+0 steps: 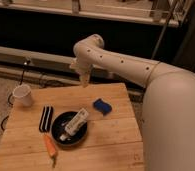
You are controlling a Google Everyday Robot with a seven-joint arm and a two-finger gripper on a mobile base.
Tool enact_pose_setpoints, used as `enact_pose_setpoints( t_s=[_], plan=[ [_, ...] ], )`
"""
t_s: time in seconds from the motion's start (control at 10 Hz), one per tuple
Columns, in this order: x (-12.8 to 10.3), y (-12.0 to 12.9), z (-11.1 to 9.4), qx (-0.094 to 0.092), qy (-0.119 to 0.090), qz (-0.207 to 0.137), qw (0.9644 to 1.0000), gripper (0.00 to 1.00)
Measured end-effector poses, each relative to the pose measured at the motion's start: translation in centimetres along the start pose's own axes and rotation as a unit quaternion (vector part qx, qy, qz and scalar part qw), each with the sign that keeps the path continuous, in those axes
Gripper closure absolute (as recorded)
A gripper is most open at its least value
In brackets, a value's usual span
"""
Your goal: Place the eraser on the white sponge
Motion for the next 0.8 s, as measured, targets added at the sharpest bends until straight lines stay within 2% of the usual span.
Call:
enact_pose_setpoints(
  t_s=[0.3,0.4,0.5,0.6,0.8],
  plan=[
    [-0.1,0.0,0.0,-0.001,-0.002,-0.001,1.0,0.2],
    [-0.3,0.0,0.1,-0.001,-0.004,-0.008,1.0,0.2],
    [-1.3,-0.2,0.3,-0.001,-0.009,-0.032,0.9995,0.2],
    [-3.3,-0.7,0.9,0.0,-0.015,-0.073,0.9972,0.2],
    [-8.2,-1.7,2.6,0.001,-0.027,-0.171,0.9849,0.2]
  ],
)
